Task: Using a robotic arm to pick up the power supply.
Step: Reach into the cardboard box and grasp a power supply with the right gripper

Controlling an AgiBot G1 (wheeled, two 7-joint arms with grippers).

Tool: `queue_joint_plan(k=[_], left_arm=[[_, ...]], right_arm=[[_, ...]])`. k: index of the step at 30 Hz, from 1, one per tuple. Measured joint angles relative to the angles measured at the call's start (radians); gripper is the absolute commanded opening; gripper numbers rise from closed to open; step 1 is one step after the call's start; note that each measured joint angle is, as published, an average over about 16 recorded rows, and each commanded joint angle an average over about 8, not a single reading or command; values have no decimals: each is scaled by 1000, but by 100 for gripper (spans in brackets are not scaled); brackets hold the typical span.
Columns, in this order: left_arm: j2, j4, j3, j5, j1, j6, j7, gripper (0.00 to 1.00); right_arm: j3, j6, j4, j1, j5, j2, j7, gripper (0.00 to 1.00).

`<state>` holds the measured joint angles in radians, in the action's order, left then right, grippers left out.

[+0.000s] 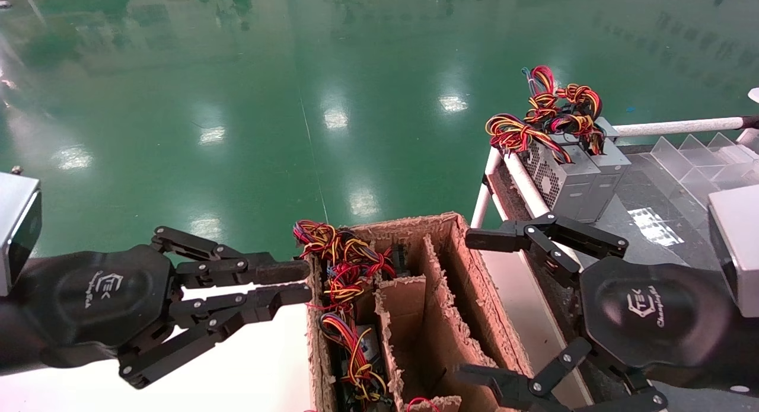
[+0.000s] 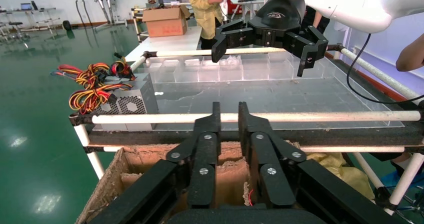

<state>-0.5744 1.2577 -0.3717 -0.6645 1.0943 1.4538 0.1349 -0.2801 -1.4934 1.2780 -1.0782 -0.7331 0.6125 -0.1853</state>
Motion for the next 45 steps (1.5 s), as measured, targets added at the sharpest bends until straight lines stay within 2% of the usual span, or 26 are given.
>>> queue_joint_plan(k=[12,23,32,45], left_arm=[[0,0,0,0,0,0,0,100],[0,0,0,0,0,0,0,100],[0,0,0,0,0,0,0,100],[0,0,0,0,0,0,0,100]], right_arm=[[0,2,-1,1,-2,-1,0,100],[-15,39,-5,6,-49,-6,-14,100],[-83,47,-5,-18,-164,5,-72,100],[-233,-20,-36,-96,-365,92,-165,100]])
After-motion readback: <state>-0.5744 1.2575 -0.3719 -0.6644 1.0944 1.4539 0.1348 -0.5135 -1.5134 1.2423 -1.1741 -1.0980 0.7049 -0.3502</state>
